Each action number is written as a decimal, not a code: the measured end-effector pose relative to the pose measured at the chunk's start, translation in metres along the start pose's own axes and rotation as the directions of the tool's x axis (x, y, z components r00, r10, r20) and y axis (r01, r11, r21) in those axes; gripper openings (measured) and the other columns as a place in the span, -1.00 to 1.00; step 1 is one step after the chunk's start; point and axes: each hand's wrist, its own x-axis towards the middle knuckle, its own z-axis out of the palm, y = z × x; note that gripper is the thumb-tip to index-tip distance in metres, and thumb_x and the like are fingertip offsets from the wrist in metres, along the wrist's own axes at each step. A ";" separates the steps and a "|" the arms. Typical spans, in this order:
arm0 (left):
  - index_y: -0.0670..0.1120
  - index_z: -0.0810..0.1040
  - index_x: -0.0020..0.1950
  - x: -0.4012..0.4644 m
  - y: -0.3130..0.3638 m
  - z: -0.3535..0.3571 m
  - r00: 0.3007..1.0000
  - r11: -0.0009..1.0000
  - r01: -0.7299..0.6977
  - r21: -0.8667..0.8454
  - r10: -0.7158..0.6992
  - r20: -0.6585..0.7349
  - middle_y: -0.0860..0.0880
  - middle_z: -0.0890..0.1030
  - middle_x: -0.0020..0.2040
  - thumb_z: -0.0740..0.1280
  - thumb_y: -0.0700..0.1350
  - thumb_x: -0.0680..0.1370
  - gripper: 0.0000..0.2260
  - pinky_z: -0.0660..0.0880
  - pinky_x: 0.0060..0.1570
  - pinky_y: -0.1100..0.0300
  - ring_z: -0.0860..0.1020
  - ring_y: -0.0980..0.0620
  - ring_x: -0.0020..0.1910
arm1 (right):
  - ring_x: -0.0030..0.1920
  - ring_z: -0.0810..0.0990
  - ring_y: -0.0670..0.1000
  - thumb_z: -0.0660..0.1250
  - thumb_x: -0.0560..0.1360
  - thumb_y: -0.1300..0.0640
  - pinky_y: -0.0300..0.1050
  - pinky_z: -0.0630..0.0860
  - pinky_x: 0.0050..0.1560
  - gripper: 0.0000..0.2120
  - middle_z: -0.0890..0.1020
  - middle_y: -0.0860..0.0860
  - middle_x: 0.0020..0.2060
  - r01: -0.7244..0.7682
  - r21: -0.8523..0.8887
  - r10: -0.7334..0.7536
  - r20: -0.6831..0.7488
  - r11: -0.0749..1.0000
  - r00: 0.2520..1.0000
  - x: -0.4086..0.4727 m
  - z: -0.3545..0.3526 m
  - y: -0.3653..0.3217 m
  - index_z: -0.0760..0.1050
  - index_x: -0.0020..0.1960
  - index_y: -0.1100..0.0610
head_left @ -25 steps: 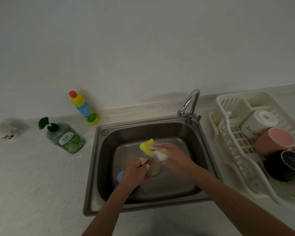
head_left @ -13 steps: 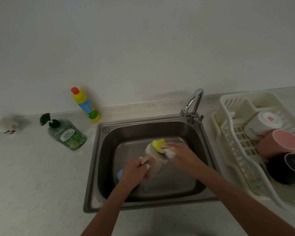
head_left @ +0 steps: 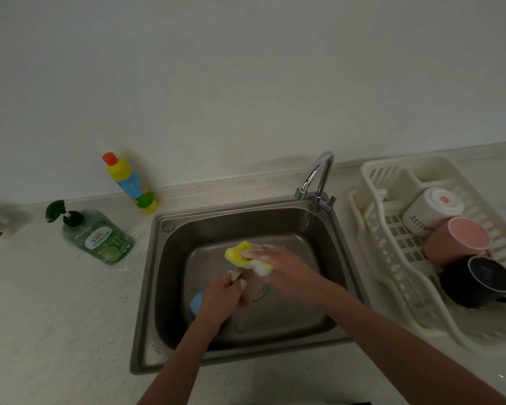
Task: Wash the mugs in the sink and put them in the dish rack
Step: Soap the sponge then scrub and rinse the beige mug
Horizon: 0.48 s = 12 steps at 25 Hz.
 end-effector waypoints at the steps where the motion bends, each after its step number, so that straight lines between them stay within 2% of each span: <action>1: -0.14 0.61 -0.06 0.001 0.002 0.002 1.000 1.000 0.005 -0.028 -0.005 -0.002 -0.21 0.64 -0.11 0.27 -0.25 0.62 -0.86 0.63 -0.31 0.17 0.66 -0.16 -0.19 | 0.46 0.32 -0.06 0.12 0.60 -0.13 0.00 0.13 0.51 -0.54 0.47 -0.05 0.41 -0.026 -0.025 0.026 0.016 0.999 1.000 0.007 -0.001 -0.002 0.44 0.43 0.00; 3: -0.20 0.61 -0.03 0.002 0.006 -0.002 1.000 0.997 0.002 -0.071 -0.002 -0.003 -0.24 0.62 -0.08 0.30 -0.21 0.62 -0.89 0.64 -0.30 0.12 0.66 -0.22 -0.11 | 0.41 0.43 0.02 0.04 0.57 -0.20 0.09 0.25 0.45 -0.46 0.53 -0.02 0.36 -0.066 -0.052 0.065 -0.030 0.996 0.997 0.015 -0.004 0.007 0.48 0.40 0.04; 4: -0.22 0.61 -0.03 0.001 0.009 -0.005 1.000 0.997 -0.005 -0.074 0.005 0.000 -0.24 0.62 -0.10 0.32 -0.19 0.61 -0.87 0.64 -0.29 0.11 0.66 -0.22 -0.12 | 0.37 0.47 0.03 0.01 0.52 -0.23 0.06 0.29 0.42 -0.40 0.57 0.00 0.31 -0.070 -0.072 0.065 -0.067 0.995 0.996 0.010 -0.007 0.012 0.53 0.35 0.07; 5: -0.23 0.62 -0.04 0.000 0.010 -0.008 1.000 0.998 -0.012 -0.056 0.012 0.007 -0.22 0.62 -0.13 0.32 -0.19 0.61 -0.87 0.64 -0.30 0.14 0.66 -0.18 -0.17 | 0.34 0.48 0.02 0.01 0.50 -0.24 0.00 0.31 0.39 -0.39 0.59 -0.01 0.27 -0.073 -0.063 0.067 -0.094 0.995 0.993 0.002 -0.008 0.014 0.56 0.30 0.08; 7: -0.17 0.63 -0.02 -0.002 0.009 -0.010 0.999 1.000 -0.024 0.015 0.023 0.031 -0.16 0.63 -0.16 0.28 -0.26 0.61 -0.87 0.61 -0.34 0.25 0.63 -0.05 -0.26 | 0.31 0.47 -0.08 0.11 0.52 -0.20 -0.14 0.31 0.38 -0.49 0.58 -0.10 0.22 -0.037 0.051 0.042 -0.117 0.998 0.992 -0.011 -0.005 0.007 0.59 0.26 0.06; 9: -0.16 0.63 0.05 -0.003 0.010 -0.007 0.999 0.999 -0.025 0.024 0.024 0.037 -0.13 0.63 -0.14 0.25 -0.28 0.62 -0.84 0.57 -0.38 0.30 0.62 0.01 -0.28 | 0.32 0.42 -0.19 0.15 0.51 -0.21 -0.25 0.27 0.39 -0.48 0.53 -0.16 0.25 0.009 0.115 0.005 -0.125 0.993 0.992 -0.006 -0.003 -0.004 0.57 0.30 0.05; 12: -0.23 0.61 0.00 -0.001 0.017 -0.006 1.000 0.999 -0.016 -0.051 0.016 0.009 -0.16 0.62 -0.13 0.30 -0.24 0.61 -0.89 0.57 -0.39 0.26 0.62 -0.02 -0.21 | 0.29 0.46 -0.17 0.13 0.50 -0.15 -0.14 0.34 0.40 -0.46 0.59 -0.02 0.27 -0.018 0.104 0.033 -0.141 0.994 0.990 0.009 -0.010 0.002 0.56 0.31 0.12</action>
